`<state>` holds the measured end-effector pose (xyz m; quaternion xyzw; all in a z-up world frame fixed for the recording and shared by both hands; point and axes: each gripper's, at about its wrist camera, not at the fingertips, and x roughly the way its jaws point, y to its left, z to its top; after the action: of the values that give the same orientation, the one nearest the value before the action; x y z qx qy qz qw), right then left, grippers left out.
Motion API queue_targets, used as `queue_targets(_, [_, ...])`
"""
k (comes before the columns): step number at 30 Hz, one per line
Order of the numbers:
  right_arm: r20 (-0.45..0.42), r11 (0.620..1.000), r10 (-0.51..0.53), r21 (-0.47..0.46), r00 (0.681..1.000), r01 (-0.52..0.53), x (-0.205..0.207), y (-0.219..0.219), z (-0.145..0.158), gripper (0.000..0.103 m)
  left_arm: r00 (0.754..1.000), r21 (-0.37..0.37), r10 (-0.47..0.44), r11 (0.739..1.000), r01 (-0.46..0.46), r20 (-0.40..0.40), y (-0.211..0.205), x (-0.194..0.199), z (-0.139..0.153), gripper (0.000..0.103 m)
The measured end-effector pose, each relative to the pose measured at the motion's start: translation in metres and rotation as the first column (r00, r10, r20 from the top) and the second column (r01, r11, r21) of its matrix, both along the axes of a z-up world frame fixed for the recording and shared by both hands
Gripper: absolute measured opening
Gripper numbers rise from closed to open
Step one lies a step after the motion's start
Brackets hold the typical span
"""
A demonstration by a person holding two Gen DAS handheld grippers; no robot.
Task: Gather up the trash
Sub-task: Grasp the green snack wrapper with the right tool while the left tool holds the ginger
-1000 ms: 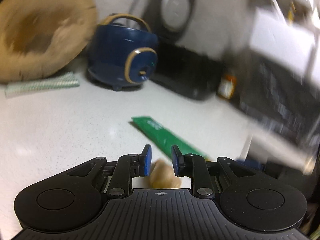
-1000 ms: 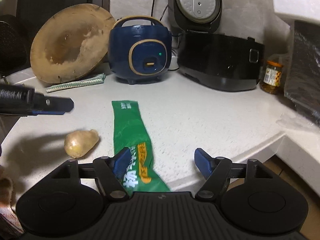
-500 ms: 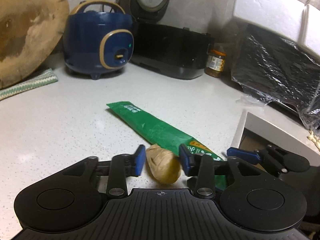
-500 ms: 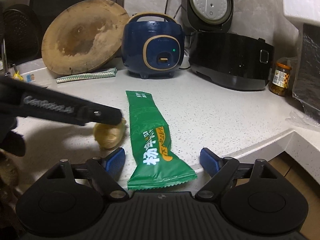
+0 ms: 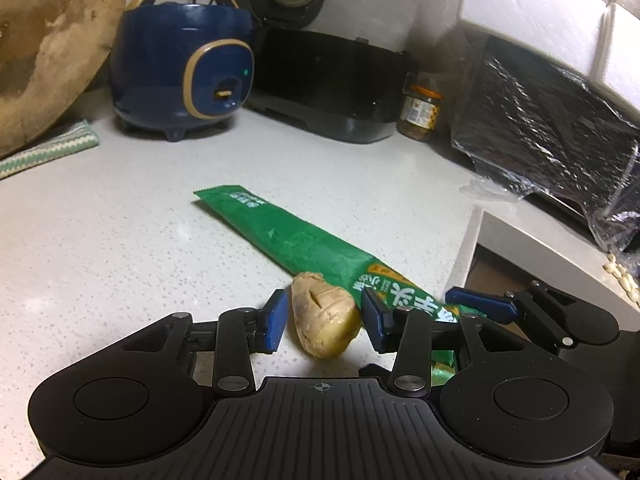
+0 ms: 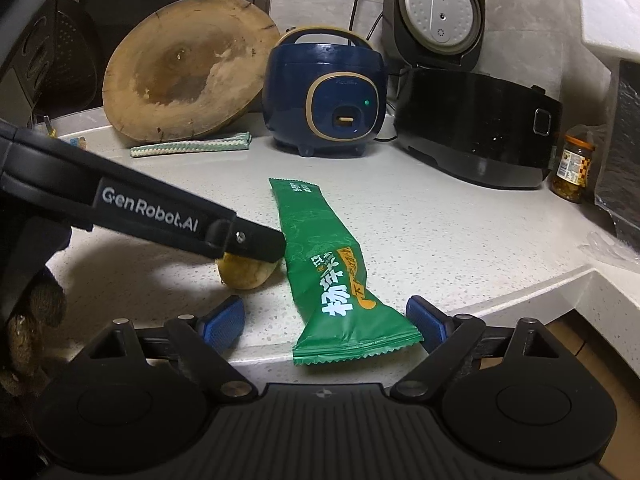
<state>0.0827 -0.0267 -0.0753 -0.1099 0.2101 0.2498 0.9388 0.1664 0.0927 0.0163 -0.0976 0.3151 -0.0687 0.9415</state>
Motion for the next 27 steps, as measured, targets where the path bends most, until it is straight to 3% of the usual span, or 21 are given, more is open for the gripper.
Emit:
queue_targets(11, [0.003,1.0,0.007,0.0,1.0,-0.007,0.001,-0.001,0.0,0.09,1.0,-0.001,-0.015,1.0,0.015,0.008,0.0,-0.002,0.0,0.042])
queue_targets(14, [-0.009,1.0,0.02,-0.01,1.0,-0.02,0.001,0.0,-0.001,0.103,1.0,-0.008,-0.024,1.0,0.024,0.002,0.001,-0.004,0.001,0.041])
queue_targets(19, [-0.088,0.999,0.024,-0.035,0.996,-0.027,0.009,-0.002,0.006,0.103,1.0,-0.009,-0.026,1.0,0.026,-0.015,0.002,-0.011,0.002,0.041])
queue_targets(21, [-0.165,0.999,0.014,-0.035,0.986,-0.02,0.018,-0.005,0.011,0.103,1.0,0.003,-0.024,1.0,0.024,-0.017,0.001,-0.014,0.003,0.041])
queue_targets(25, [-0.353,0.996,0.083,0.071,0.932,-0.062,0.042,-0.021,0.012,0.101,1.0,0.008,-0.023,1.0,0.023,-0.015,0.001,-0.019,0.003,0.041])
queue_targets(27, [-0.297,0.997,0.064,0.055,0.953,-0.049,0.038,-0.029,0.015,0.093,1.0,-0.004,-0.015,1.0,0.015,-0.017,0.001,-0.019,0.002,0.041])
